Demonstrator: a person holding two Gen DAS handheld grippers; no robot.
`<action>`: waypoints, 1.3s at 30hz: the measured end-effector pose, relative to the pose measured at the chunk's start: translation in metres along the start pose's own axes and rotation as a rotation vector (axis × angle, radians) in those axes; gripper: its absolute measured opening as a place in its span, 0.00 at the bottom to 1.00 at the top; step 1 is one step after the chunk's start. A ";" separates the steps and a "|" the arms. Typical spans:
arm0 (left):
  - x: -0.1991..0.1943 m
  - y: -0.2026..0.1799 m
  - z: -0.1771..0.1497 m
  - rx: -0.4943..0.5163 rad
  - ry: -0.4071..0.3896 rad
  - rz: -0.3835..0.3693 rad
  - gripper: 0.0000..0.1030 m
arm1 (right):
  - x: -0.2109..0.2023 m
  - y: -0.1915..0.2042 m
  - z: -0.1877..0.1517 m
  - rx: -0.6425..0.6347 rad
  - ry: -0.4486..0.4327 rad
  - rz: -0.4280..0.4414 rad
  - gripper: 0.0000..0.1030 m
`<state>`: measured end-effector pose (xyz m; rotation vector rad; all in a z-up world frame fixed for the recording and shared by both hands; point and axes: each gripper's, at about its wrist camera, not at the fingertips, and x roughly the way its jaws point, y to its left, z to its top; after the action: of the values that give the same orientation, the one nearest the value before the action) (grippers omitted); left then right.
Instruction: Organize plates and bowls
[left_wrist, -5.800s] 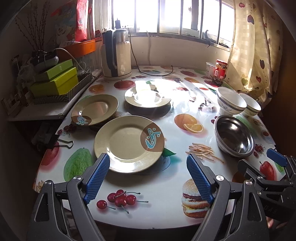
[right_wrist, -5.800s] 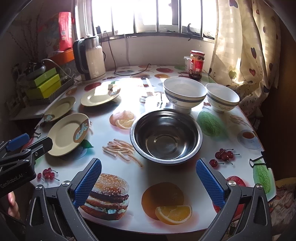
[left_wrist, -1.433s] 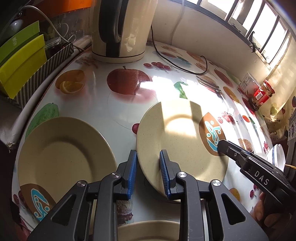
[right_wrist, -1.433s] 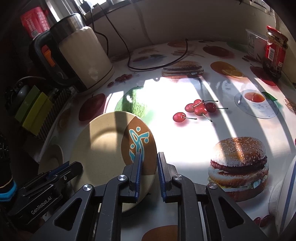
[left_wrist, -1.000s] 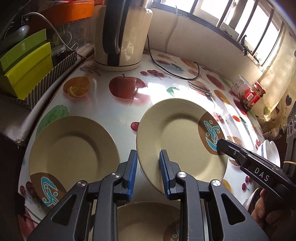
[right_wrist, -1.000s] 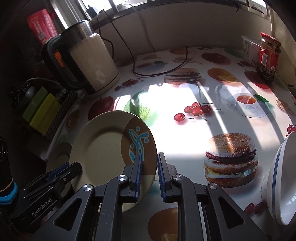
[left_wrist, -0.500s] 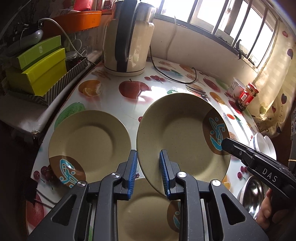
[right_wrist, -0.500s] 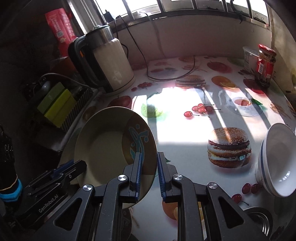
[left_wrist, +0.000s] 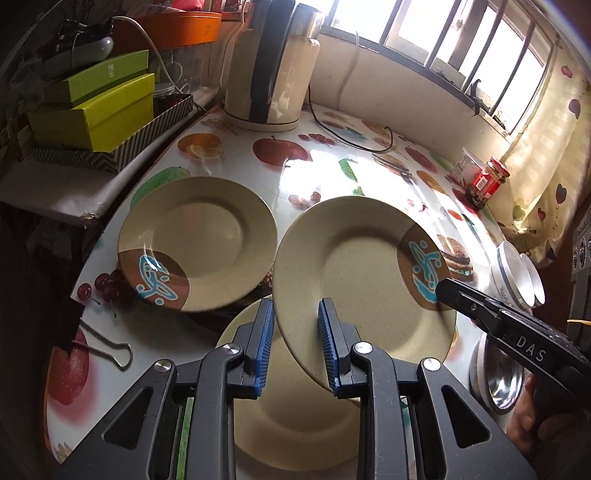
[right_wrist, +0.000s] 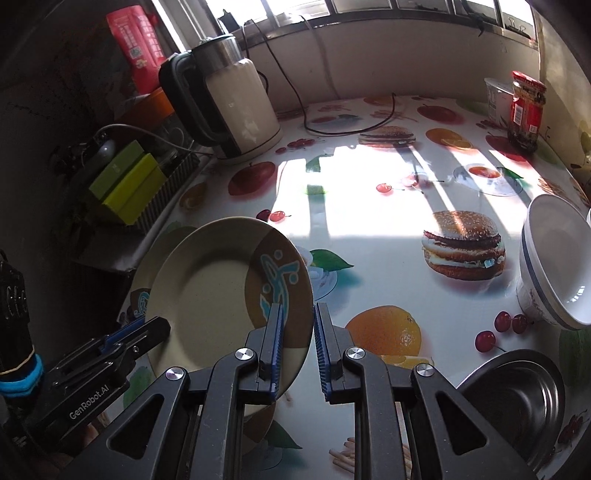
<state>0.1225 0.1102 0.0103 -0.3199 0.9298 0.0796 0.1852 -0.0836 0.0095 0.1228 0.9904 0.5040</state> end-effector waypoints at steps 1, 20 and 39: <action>-0.001 0.001 -0.003 -0.002 0.004 0.005 0.25 | 0.000 0.001 -0.002 -0.001 0.003 0.002 0.16; -0.011 0.016 -0.030 -0.012 0.015 0.030 0.25 | 0.002 0.017 -0.030 -0.031 0.042 0.003 0.16; -0.005 0.031 -0.051 -0.042 0.058 0.065 0.25 | 0.018 0.031 -0.048 -0.067 0.091 0.002 0.16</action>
<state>0.0735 0.1245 -0.0209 -0.3320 0.9971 0.1499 0.1429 -0.0537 -0.0207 0.0410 1.0615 0.5474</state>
